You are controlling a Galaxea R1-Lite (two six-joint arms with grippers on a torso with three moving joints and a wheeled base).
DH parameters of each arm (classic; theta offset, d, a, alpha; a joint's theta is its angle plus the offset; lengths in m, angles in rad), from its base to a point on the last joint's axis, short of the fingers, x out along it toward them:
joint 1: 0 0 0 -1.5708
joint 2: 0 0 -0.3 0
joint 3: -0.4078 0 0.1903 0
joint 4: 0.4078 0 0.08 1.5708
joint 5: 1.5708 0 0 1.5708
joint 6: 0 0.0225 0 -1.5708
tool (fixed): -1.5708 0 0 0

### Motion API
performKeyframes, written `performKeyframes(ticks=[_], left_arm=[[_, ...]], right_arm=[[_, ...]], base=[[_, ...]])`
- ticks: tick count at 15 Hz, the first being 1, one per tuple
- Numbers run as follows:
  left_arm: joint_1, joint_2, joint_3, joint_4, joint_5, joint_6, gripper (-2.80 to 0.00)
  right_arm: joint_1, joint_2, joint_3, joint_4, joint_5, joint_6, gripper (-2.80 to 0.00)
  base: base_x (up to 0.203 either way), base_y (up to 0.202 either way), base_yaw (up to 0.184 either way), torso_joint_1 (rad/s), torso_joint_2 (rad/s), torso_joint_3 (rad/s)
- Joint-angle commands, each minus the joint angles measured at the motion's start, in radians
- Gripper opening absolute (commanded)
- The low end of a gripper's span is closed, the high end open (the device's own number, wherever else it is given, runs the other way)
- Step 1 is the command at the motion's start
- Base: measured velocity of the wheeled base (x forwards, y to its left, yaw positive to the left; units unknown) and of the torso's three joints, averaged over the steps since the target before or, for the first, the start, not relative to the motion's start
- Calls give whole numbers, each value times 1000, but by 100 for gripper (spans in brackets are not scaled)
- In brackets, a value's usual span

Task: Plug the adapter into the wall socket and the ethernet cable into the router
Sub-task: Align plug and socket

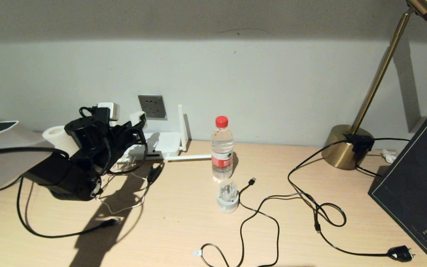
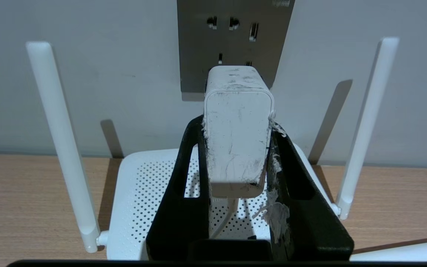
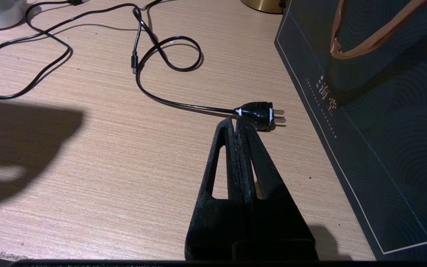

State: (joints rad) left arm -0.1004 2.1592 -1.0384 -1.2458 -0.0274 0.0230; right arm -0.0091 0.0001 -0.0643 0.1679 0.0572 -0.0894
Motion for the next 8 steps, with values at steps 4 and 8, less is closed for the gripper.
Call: performKeyframes(ticks=[4, 8], left_arm=[[-1, 50, -56, -13, -2, 3, -280], [-1, 82, -144, -9, -4, 2, -280]], right_arm=[[0, 1, 0, 1, 1, -1, -280], [0, 1, 0, 1, 1, -1, -280]], base=[[0, 0, 0, 0, 0, 0], [0, 0, 0, 0, 0, 0]])
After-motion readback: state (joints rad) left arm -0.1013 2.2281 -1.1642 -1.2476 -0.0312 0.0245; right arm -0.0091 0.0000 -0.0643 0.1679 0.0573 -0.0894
